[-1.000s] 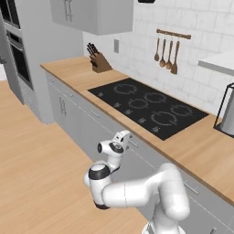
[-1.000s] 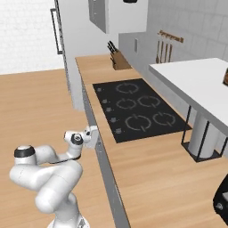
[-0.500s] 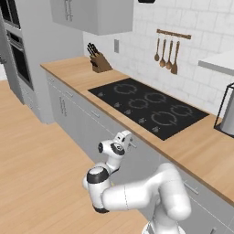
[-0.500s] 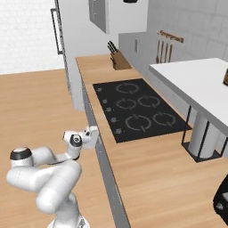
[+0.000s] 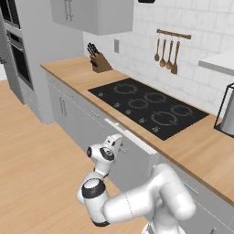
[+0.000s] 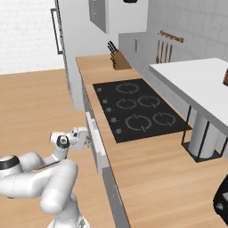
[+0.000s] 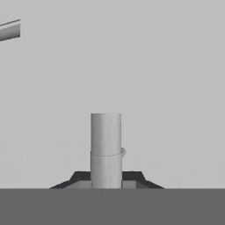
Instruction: Take a straw from the drawer in front and place it inside the glass cup on the dining counter.
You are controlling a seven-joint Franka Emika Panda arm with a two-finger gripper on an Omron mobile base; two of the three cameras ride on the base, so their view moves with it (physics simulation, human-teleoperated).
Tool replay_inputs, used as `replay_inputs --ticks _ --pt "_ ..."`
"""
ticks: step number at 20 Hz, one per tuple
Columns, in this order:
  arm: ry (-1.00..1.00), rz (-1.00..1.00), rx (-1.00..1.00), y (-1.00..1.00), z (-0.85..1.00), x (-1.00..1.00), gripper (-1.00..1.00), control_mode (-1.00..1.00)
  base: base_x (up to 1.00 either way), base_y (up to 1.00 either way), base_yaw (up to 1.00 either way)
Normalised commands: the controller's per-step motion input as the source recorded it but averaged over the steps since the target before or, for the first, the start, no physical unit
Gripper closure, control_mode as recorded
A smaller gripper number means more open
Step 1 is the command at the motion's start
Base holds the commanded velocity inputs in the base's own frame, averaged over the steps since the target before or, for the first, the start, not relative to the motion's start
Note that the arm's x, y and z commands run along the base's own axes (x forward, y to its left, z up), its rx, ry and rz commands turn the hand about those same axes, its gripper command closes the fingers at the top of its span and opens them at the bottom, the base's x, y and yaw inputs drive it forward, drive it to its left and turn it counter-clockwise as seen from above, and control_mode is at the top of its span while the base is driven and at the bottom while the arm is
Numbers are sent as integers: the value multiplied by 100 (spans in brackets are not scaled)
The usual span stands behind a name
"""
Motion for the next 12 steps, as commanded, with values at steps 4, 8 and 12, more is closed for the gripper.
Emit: replay_inputs --ticks 4,8,12 --pt "0 0 0 98 0 -42 100 -100 0 0 0" --pt "1 0 0 100 0 -48 100 -100 0 0 0" --pt "4 0 0 100 0 -50 100 -100 0 0 0"
